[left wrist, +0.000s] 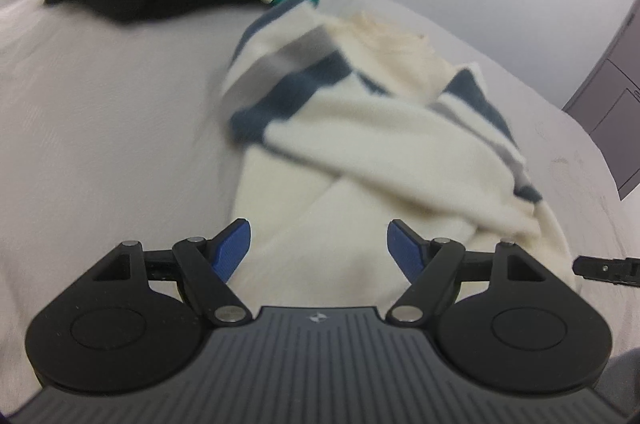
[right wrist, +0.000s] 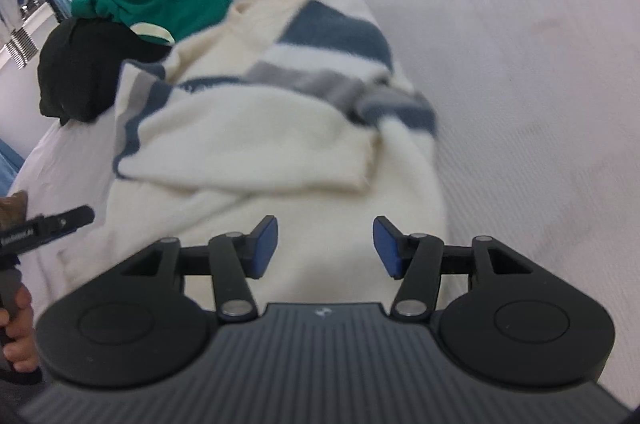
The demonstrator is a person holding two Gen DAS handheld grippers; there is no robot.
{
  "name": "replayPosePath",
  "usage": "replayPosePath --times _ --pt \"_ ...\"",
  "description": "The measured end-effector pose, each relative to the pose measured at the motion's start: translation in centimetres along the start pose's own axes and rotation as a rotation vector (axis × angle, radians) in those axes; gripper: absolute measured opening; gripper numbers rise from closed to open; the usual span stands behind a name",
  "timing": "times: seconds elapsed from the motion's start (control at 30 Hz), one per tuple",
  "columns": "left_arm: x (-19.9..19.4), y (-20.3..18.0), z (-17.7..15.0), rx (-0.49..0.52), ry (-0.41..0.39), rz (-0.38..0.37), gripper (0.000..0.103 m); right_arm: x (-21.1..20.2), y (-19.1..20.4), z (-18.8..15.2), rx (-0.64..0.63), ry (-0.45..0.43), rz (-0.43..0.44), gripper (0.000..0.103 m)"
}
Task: Fold large clothes
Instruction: 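Move both open tools to the sweater's hem, then close both tools on the sweater's hem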
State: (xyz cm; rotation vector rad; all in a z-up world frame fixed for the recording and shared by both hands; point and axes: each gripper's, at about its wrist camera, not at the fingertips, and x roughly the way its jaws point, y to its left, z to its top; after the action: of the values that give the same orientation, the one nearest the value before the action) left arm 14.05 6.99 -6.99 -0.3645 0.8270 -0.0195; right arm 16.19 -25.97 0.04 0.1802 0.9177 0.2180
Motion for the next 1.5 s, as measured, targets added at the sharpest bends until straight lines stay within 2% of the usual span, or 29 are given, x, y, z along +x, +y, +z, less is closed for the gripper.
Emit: replayPosePath --times 0.1,0.17,0.2,0.4,0.5,0.6,0.73,0.8,0.87,0.9,0.97,1.07,1.17,1.27,1.3,1.37,1.4,1.43,1.47,1.5 --pt "-1.5 1.4 -1.1 -0.03 0.061 -0.003 0.079 -0.9 -1.1 -0.7 0.019 0.042 -0.07 0.059" --pt "-2.5 2.6 -1.8 -0.056 0.085 0.007 0.079 -1.6 -1.4 -1.0 -0.011 0.04 -0.111 0.07" --pt "-2.9 3.3 -2.0 -0.075 0.098 0.01 0.079 -1.8 -1.7 -1.1 -0.013 0.047 -0.116 0.072" --pt "-2.5 8.2 -3.2 -0.281 0.196 -0.008 0.079 -0.4 -4.8 -1.6 0.144 0.163 -0.071 0.079" --pt "-1.5 9.5 -3.7 -0.353 0.242 -0.037 0.079 0.8 -5.4 -1.9 0.21 0.213 -0.01 0.079" --pt "-1.0 9.3 -3.8 -0.349 0.257 -0.048 0.079 2.1 -5.2 -2.3 0.225 0.256 0.031 0.079" --pt "0.0 8.1 -4.3 -0.328 0.298 -0.113 0.079 3.8 -4.6 -2.9 0.255 0.311 0.071 0.078" --pt "0.9 7.5 -4.8 -0.313 0.348 -0.117 0.079 4.2 -4.4 -3.1 0.255 0.321 0.077 0.081" --pt "1.3 6.7 -5.1 -0.284 0.362 -0.136 0.079 4.3 -3.9 -3.2 0.234 0.319 0.075 0.081" --pt "1.4 6.5 -5.1 -0.27 0.363 -0.144 0.08 4.4 -3.8 -3.1 0.236 0.319 0.093 0.081" --pt "1.4 6.2 -5.2 -0.264 0.368 -0.163 0.08 4.6 -3.6 -3.2 0.251 0.32 0.196 0.081" --pt "1.6 6.2 -5.4 -0.276 0.383 -0.183 0.08 4.4 -2.7 -3.4 0.209 0.315 0.243 0.081" --pt "1.5 6.1 -5.9 -0.27 0.396 -0.187 0.08 5.0 -2.3 -3.8 0.207 0.355 0.245 0.08" --pt "1.7 5.5 -6.5 -0.248 0.421 -0.179 0.079 5.5 -0.6 -4.2 0.126 0.41 0.184 0.08" --pt "1.7 5.3 -6.7 -0.24 0.421 -0.171 0.079 5.7 0.3 -4.6 0.08 0.428 0.16 0.079" --pt "1.8 4.7 -6.8 -0.209 0.432 -0.159 0.078 6.0 1.7 -5.0 0.005 0.462 0.131 0.069" --pt "1.9 4.5 -6.8 -0.201 0.437 -0.155 0.074 6.1 2.4 -5.2 -0.033 0.472 0.117 0.066" --pt "2.1 4.2 -6.8 -0.2 0.439 -0.143 0.069 6.0 3.0 -5.3 -0.058 0.471 0.109 0.057" --pt "2.1 4.3 -6.8 -0.202 0.441 -0.126 0.059 5.9 3.4 -5.2 -0.077 0.459 0.093 0.043" --pt "2.0 4.4 -6.8 -0.209 0.442 -0.125 0.048 5.7 3.5 -5.0 -0.082 0.446 0.08 0.035"
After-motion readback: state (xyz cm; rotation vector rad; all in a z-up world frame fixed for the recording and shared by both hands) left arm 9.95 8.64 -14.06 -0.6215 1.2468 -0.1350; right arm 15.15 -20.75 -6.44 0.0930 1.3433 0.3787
